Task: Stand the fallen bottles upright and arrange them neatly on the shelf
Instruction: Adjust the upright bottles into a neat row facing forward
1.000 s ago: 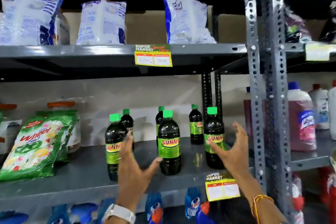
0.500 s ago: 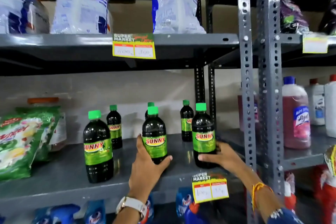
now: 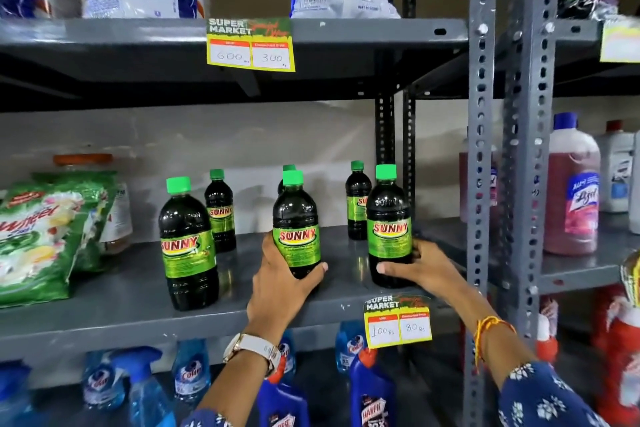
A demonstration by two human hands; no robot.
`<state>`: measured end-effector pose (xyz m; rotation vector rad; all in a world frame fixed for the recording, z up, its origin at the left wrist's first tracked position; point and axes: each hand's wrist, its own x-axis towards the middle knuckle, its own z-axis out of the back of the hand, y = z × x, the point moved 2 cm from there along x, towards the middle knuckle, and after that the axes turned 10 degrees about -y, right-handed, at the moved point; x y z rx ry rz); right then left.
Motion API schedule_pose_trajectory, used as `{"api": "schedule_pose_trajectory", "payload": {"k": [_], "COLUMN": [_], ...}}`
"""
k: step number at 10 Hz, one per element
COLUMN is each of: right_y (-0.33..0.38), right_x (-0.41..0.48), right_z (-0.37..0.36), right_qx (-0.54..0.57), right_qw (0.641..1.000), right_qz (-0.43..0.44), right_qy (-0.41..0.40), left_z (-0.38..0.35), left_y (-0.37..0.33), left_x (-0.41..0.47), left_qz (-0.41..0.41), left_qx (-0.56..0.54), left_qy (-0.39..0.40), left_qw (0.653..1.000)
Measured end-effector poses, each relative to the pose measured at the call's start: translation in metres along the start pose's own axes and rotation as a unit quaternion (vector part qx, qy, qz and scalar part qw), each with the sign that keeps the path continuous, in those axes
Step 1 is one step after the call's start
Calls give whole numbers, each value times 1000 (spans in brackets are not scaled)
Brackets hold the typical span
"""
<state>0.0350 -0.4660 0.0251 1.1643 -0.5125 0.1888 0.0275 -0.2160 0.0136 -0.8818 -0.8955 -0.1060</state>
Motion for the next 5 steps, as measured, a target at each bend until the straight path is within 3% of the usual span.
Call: {"api": "schedule_pose_trajectory", "payload": {"k": [3,4,5], "right_y": [3,1,4], "right_x": [-1,-5,-22], "right_z": [-1,0,-2], "right_qx": [12,56,120], "right_qw": [1000,997,979], "right_qz": [9,0,11], "right_qy": [18,-44,-167], "left_z": [-1,2,13], "left_y": [2,3,7], "left_x": [0,0,-9], "left_qz": [-1,-3,-2], "left_qx": [-37,-72,-144], "left_qy": [14,11,-19], "left_qw": [999,997,989]}}
